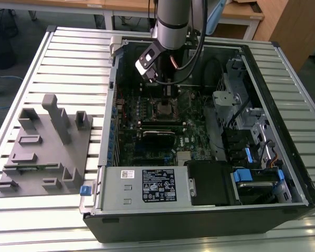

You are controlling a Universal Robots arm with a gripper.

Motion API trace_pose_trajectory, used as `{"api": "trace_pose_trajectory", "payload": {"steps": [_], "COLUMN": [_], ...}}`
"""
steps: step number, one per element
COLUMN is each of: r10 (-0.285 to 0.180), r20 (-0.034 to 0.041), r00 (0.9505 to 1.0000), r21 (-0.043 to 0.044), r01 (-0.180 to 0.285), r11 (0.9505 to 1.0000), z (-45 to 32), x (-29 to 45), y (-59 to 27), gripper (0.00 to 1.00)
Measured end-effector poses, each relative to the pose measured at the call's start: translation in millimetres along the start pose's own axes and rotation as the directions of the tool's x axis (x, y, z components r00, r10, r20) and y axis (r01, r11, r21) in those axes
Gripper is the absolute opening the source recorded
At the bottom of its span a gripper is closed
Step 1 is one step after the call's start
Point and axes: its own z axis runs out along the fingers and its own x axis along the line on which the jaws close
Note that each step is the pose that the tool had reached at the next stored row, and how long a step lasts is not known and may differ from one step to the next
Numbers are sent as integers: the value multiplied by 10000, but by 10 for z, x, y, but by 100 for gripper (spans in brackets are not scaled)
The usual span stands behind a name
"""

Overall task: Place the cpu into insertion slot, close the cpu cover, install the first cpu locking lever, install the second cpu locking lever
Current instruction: 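Place the cpu into insertion slot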

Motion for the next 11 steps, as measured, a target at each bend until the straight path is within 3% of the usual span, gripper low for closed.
{"api": "trace_pose_trajectory", "payload": {"steps": [8, 11], "r10": [0, 0], "r20": [2, 1], "r00": [10000, 10000], "r21": [1, 0], "r01": [0, 0], "r11": [10000, 10000], "z": [-294, -322], "x": [-7, -8], "y": [7, 8], "gripper": [10, 10]}}
